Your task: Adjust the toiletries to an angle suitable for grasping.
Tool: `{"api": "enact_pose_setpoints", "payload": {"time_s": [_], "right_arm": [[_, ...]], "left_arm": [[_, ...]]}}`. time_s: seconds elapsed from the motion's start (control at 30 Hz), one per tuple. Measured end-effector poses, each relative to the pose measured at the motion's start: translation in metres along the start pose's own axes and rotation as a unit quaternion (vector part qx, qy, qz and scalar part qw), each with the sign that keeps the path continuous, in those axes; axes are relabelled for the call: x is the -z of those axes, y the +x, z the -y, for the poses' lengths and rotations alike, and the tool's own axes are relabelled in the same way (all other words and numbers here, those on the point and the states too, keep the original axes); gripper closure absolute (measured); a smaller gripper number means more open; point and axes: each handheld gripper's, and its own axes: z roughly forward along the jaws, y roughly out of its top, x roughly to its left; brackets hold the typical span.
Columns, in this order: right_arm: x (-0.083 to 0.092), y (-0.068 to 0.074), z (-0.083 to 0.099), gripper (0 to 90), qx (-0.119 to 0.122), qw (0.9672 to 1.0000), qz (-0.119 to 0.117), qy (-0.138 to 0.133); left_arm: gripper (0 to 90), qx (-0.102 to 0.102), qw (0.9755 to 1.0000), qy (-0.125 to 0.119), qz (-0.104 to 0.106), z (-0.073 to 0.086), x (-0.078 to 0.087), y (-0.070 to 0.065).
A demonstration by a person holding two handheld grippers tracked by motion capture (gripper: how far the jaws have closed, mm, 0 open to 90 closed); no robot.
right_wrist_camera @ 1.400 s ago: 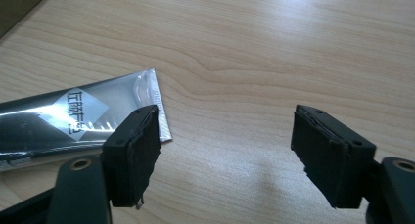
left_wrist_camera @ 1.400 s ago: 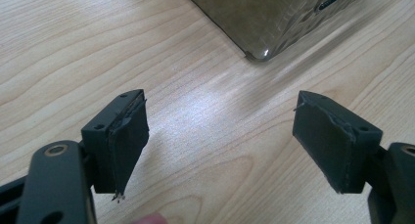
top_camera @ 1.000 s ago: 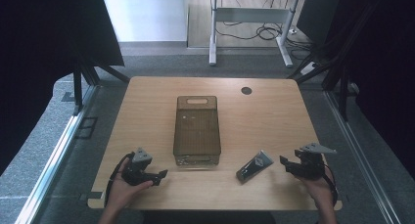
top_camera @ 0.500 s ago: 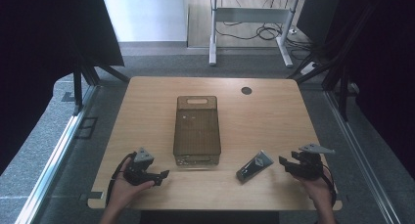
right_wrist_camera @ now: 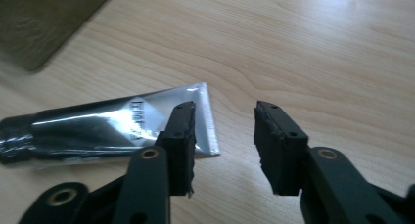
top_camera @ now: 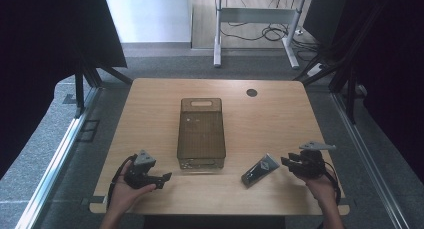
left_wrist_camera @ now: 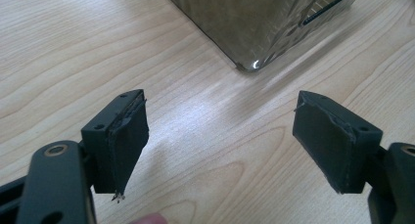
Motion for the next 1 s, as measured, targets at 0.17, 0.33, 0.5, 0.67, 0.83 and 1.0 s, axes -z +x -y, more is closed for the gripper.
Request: {"api": "enact_pose_setpoints", "payload": {"time_s": [0.17,0.33,0.5,0.67,0.83,1.0], "right_arm": [[0.010,0.011,-0.018,67.4,0.039,0.9987,-0.014,0.028],[0.014,0.019,-0.028,78.8,0.054,0.9966,-0.044,0.044],[0.011,0.028,-0.037,85.6,0.082,0.9912,-0.067,0.079],[0.011,0.040,-0.044,89.1,0.112,0.9840,-0.081,0.112],[0.009,0.052,-0.046,89.4,0.130,0.9779,-0.091,0.137],[0.003,0.067,-0.045,89.7,0.150,0.9691,-0.108,0.164]], "left_arm": [[22.1,0.013,0.9999,-0.007,0.004,0.000,0.002,0.002],[21.9,0.013,0.9999,-0.005,0.002,0.000,0.002,0.003],[21.6,0.014,0.9999,-0.007,0.002,0.000,0.003,0.004],[21.6,0.013,0.9999,-0.010,0.002,0.001,0.005,0.006],[21.7,0.011,0.9999,-0.011,0.002,0.001,0.006,0.007],[21.7,0.010,0.9999,-0.010,0.001,0.001,0.006,0.007]]}}
